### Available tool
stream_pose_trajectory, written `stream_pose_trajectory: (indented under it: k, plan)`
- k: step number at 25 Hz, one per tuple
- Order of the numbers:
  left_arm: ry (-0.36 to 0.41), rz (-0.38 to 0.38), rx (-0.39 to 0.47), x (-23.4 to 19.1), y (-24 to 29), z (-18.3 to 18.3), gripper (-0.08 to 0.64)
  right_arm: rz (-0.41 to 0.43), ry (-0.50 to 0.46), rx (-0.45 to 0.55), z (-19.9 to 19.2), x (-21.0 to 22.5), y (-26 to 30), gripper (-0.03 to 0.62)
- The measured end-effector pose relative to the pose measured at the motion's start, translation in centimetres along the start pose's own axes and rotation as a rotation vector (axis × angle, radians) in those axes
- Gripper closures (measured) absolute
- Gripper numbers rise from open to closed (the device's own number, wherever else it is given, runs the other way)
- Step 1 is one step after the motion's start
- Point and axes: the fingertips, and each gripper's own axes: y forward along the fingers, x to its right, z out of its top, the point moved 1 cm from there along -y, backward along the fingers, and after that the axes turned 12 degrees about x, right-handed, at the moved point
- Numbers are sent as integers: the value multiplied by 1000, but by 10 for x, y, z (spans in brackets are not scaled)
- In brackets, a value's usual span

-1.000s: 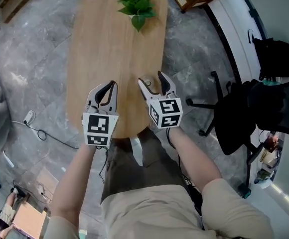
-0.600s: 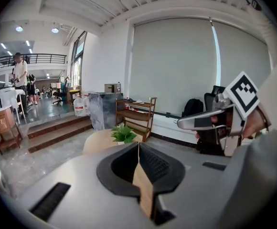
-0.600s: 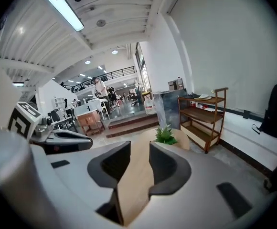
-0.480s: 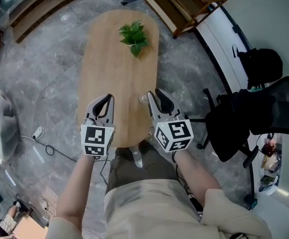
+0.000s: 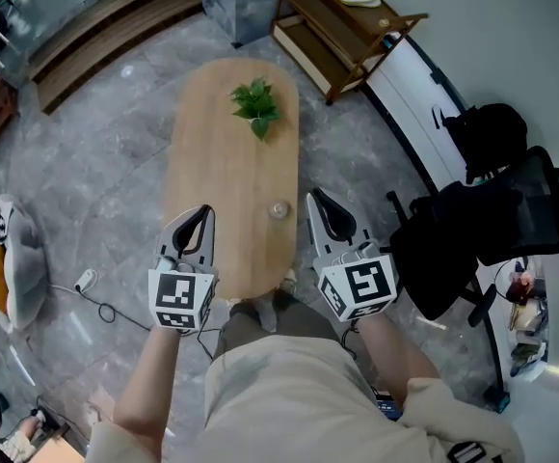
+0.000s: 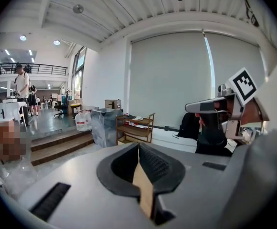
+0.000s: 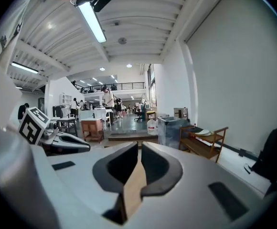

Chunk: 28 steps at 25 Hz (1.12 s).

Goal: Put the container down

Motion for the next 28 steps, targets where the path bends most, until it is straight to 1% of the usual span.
stream_pose_trajectory:
  k: [3, 7, 9, 11, 13, 18, 21, 24, 28]
  plan:
    - [45, -3, 28, 3, -20, 27, 552, 22, -30, 40, 31, -9, -12, 580]
    - [100, -5, 79, 6, -48, 73, 552, 71, -138, 71, 69, -27, -31, 581]
    - [107, -5, 118, 6, -60, 94, 552, 90, -148, 80, 85, -34, -40, 584]
    - [107, -7, 148, 6, -69, 108, 552, 82, -130, 77, 98, -36, -47, 588]
    - [115, -4, 168, 7, -78, 118, 552, 61, -121, 67, 109, -35, -52, 592]
    - [90, 26, 201, 3, -101, 134, 552, 56, -133, 69, 125, -42, -61, 595]
    - [100, 24, 216, 2, -108, 141, 552, 61, -143, 61, 127, -47, -66, 595]
    - [110, 16, 218, 2, -110, 144, 552, 73, -170, 71, 133, -54, -66, 595]
    - [122, 5, 226, 2, -110, 146, 552, 86, -174, 89, 141, -60, -61, 595]
